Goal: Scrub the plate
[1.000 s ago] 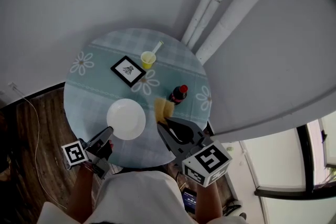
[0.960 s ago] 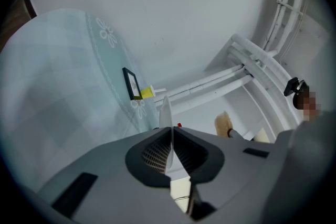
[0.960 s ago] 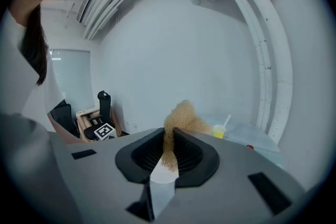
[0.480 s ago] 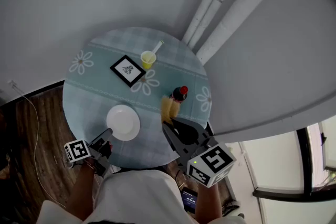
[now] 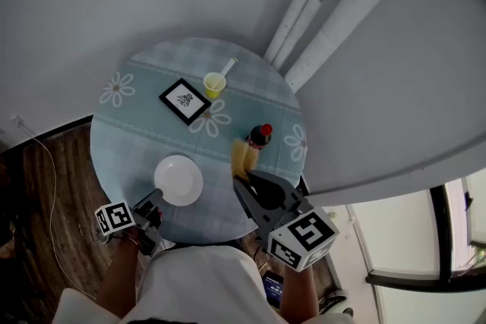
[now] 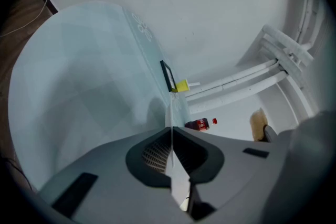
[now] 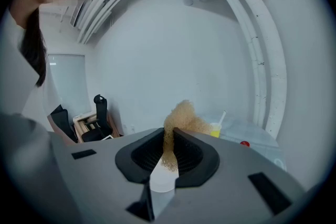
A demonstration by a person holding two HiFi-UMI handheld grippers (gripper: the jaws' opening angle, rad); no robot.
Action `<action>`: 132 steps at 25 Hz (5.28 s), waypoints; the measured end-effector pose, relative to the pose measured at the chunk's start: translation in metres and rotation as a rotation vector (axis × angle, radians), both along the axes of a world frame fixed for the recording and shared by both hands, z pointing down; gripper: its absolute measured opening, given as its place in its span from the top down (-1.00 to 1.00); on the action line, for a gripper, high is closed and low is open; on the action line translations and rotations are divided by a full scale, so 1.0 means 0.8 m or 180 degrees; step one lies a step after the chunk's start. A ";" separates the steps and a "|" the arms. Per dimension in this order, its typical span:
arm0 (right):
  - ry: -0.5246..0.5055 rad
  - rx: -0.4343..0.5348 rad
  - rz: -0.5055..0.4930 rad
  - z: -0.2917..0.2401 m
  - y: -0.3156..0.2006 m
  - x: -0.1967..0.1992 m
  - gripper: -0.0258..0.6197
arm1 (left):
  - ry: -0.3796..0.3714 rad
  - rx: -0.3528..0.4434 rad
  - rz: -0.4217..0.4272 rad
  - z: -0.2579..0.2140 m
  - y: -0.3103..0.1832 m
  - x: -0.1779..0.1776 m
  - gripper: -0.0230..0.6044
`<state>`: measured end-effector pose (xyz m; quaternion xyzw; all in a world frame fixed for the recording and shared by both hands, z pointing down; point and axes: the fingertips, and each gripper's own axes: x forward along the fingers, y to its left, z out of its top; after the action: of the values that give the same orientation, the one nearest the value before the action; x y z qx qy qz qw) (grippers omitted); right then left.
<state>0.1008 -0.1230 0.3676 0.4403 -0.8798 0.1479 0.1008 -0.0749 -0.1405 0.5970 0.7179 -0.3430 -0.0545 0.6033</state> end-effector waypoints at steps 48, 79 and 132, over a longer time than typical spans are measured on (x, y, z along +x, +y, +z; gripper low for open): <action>0.0911 -0.0804 0.0331 0.148 -0.014 0.040 0.73 | -0.1588 0.1623 -0.1018 -0.241 -0.017 -0.070 0.89; 0.2462 -0.1488 -0.0164 0.354 -0.016 0.006 0.59 | -0.1940 0.1574 -0.0694 -0.227 -0.011 -0.077 0.90; -0.0678 -0.0437 0.0850 0.119 -0.006 0.012 0.82 | -0.1589 0.1500 -0.0484 -0.204 0.022 -0.076 0.90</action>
<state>0.1102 -0.1277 0.4631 0.5272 -0.8070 0.2654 0.0164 -0.1358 -0.1226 0.4342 0.8010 -0.5104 0.0002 0.3128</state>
